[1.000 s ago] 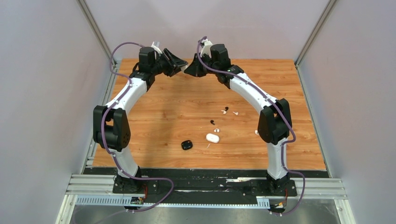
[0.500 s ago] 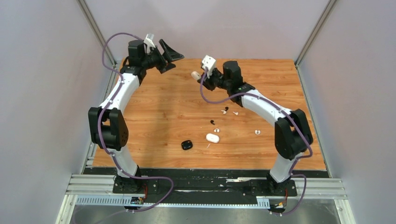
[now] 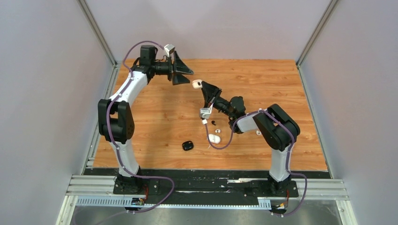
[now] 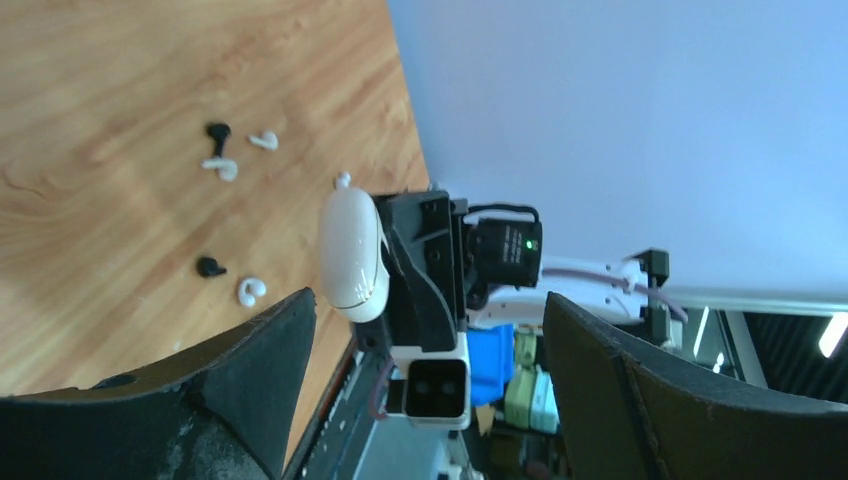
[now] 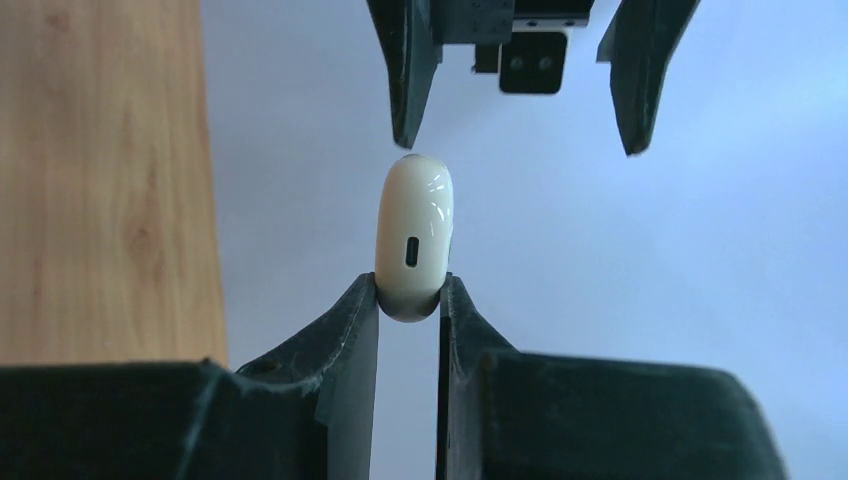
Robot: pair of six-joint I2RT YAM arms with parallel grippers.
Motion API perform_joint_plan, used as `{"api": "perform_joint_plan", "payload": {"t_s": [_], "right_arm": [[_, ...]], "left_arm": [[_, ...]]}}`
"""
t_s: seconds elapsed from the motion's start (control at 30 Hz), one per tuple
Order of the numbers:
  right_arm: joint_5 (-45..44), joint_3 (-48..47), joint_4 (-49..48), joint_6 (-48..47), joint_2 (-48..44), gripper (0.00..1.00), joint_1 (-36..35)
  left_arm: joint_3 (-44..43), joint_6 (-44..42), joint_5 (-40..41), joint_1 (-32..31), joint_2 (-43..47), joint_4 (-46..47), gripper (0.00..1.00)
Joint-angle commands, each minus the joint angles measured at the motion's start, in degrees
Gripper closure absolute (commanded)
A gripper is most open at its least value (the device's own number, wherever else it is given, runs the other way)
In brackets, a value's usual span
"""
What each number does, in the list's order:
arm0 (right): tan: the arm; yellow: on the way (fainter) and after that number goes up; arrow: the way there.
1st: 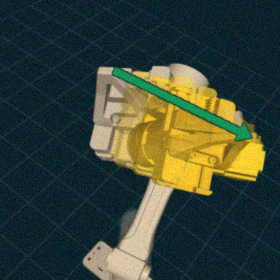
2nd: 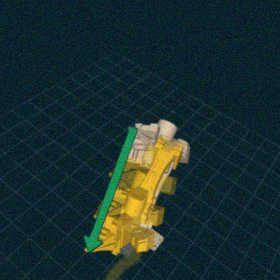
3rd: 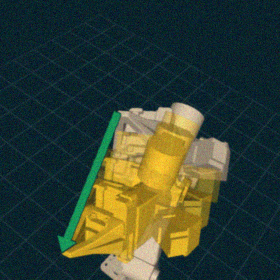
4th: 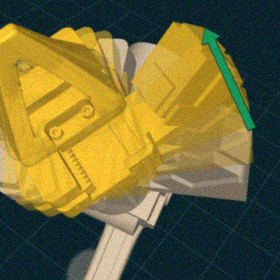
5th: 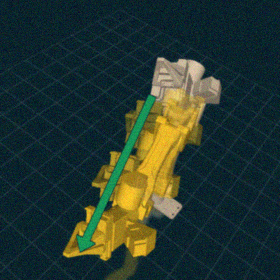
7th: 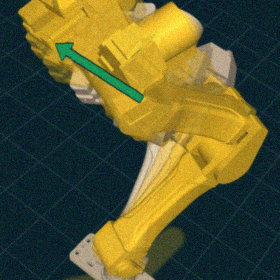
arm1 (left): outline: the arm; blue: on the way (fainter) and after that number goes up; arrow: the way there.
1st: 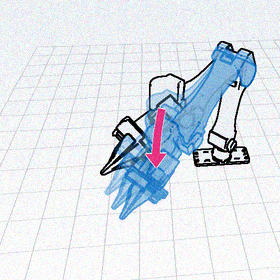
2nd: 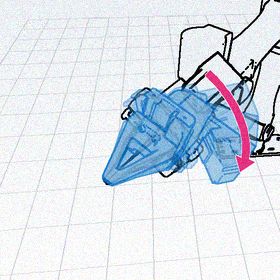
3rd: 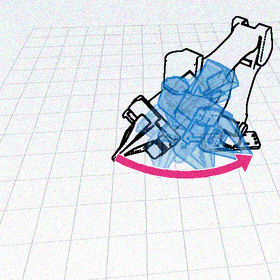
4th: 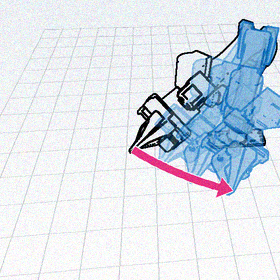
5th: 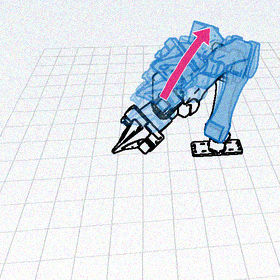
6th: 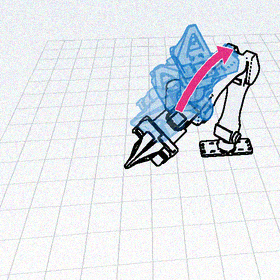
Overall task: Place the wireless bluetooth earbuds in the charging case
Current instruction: Pick up the charging case at the center of the board.
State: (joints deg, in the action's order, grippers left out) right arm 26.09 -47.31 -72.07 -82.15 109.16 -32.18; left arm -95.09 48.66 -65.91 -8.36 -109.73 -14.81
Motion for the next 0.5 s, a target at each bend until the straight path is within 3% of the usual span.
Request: {"api": "perform_joint_plan", "payload": {"t_s": [0.0,0.2,0.47], "right_arm": [[-2.5,-5.7,-18.9,-9.1,2.7,1.00,-0.8],[-3.5,-8.7,-17.8,-9.3,3.3,1.00,-1.6],[-1.9,-8.5,-17.4,-10.0,3.4,1.00,-1.8]], "left_arm": [[-2.7,-3.2,-4.4,-3.1,-0.3,-4.1,0.13],[-2.7,-5.2,-2.1,-3.6,-0.7,-8.2,0.24],[-3.2,-4.3,-1.5,-3.5,-0.9,-5.6,0.35]]}}
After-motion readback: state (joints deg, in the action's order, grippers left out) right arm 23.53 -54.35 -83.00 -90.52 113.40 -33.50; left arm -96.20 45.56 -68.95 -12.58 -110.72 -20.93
